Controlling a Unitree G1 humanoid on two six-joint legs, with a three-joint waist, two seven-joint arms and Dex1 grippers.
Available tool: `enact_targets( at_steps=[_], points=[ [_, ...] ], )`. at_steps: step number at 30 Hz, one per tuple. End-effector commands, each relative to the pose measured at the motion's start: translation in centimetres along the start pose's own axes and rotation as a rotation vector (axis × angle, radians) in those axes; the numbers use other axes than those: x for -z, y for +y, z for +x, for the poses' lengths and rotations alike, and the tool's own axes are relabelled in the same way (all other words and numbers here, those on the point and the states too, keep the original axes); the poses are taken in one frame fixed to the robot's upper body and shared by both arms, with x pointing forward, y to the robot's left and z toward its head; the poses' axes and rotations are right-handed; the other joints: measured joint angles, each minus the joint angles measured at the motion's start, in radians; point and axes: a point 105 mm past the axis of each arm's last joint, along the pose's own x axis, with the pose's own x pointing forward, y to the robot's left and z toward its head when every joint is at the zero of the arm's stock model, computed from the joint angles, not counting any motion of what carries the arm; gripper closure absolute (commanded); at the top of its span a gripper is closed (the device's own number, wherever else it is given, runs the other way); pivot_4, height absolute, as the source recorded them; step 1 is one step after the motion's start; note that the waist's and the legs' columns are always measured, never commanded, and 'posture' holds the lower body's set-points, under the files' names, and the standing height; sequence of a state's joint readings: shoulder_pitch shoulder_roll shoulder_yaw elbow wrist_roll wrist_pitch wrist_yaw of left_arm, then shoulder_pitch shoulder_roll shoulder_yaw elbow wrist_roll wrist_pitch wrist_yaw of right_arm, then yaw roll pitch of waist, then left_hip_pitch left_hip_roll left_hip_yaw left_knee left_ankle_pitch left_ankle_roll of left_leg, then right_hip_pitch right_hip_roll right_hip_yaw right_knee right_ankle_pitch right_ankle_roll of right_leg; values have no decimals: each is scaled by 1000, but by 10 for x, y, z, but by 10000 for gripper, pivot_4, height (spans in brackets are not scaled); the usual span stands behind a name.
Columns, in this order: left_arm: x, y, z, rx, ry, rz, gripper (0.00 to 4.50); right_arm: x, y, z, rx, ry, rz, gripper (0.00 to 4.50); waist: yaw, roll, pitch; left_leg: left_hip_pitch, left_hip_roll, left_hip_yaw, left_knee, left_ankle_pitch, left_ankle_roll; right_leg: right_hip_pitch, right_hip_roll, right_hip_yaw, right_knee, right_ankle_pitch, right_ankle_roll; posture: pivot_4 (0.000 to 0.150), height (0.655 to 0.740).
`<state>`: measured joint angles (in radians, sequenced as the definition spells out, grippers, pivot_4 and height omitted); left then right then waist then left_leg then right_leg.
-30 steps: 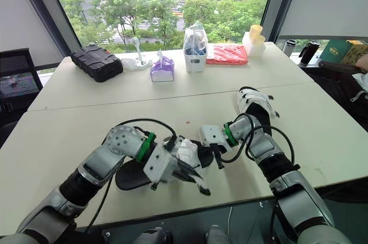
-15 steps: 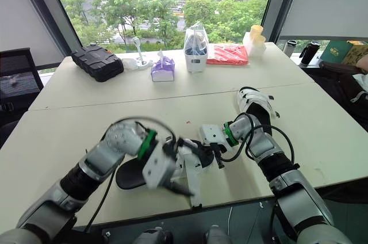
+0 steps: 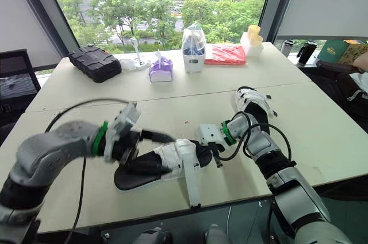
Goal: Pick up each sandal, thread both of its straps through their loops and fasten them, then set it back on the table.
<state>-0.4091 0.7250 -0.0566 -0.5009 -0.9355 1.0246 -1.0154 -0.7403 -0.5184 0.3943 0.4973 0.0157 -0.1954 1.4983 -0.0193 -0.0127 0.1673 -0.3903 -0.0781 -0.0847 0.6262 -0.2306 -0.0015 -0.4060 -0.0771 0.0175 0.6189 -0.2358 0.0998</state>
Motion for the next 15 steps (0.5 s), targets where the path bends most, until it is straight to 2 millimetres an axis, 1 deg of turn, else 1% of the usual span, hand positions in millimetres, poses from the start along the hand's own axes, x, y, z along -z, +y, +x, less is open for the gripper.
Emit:
enact_targets(
  at_steps=[1, 5, 8, 12, 15],
  points=[
    [13, -22, -1, 26, 32, -74, 206, 13, 9, 8, -50, 50, 36, 45000, 1, 0, 0, 0, 0, 0, 0, 0, 0, 0, 0, 0, 0, 0, -1, 1500, 7400],
    [36, -26, 7, -3, 58, -162, 206, 13, 9, 7, -51, 48, 37, 45000, 4, 0, 0, 0, 0, 0, 1, 0, -1, 1, 0, 1, 0, -2, -4, 1500, 7400],
    [44, -28, 12, -14, 66, -181, 206, 12, 9, 7, -51, 46, 37, 45000, 5, 0, 0, 0, 0, 0, 1, 0, -1, 1, -1, 1, -1, -2, -4, 1500, 7400],
    [59, -20, 22, -75, 55, -229, 206, 9, 9, 7, -49, 37, 39, 45000, 5, 1, 0, 0, 0, 1, 1, 0, -1, 1, -1, 1, -1, -2, -4, 1500, 7400],
    [76, -7, 42, -133, 27, -297, 206, 9, 13, 7, -55, 34, 46, 45000, 7, 1, -1, 0, 0, 1, 1, -1, -1, 1, -1, 1, -2, -2, -5, 1500, 7400]
  ],
)
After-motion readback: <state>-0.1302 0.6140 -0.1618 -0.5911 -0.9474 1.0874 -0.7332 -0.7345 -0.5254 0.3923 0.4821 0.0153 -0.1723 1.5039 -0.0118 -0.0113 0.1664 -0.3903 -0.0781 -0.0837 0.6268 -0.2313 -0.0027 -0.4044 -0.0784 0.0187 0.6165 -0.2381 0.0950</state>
